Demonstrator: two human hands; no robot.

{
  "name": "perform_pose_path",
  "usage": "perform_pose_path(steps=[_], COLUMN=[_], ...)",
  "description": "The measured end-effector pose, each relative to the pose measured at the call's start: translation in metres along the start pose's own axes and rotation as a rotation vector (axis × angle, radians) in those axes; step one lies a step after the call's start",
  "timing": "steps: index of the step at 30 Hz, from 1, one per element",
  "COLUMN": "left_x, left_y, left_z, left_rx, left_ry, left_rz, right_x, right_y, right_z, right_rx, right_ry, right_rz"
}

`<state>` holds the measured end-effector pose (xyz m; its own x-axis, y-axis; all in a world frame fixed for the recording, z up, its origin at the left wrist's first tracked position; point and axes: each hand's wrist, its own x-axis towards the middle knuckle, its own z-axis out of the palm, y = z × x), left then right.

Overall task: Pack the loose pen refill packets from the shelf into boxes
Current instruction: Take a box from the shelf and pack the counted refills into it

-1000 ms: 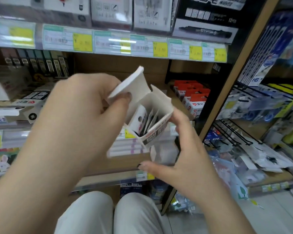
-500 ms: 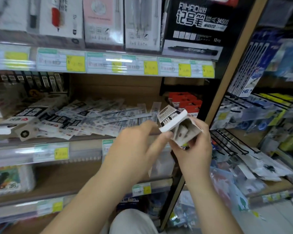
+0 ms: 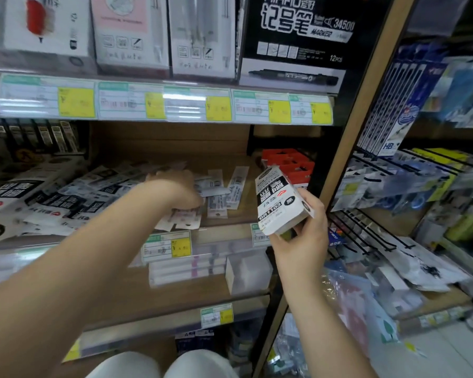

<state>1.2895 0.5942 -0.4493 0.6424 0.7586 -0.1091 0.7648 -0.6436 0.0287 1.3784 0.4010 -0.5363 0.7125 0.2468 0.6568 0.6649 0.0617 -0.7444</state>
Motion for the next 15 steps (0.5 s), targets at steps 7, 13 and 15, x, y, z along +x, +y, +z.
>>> perform_pose_path(steps=[7, 13, 15], left_x=[0.016, 0.03, 0.035], left_y=[0.004, -0.001, -0.003], left_z=[0.009, 0.015, 0.016], left_rx=[0.037, 0.052, 0.057], left_ry=[0.141, 0.179, 0.186], left_rz=[0.094, 0.163, 0.163], right_x=[0.003, 0.011, 0.014], right_y=[0.011, 0.013, 0.015], right_z=[0.014, 0.027, 0.029], right_rx=[-0.12, -0.107, -0.116], right_ry=[-0.032, -0.096, -0.15], right_rz=[-0.032, -0.002, 0.012])
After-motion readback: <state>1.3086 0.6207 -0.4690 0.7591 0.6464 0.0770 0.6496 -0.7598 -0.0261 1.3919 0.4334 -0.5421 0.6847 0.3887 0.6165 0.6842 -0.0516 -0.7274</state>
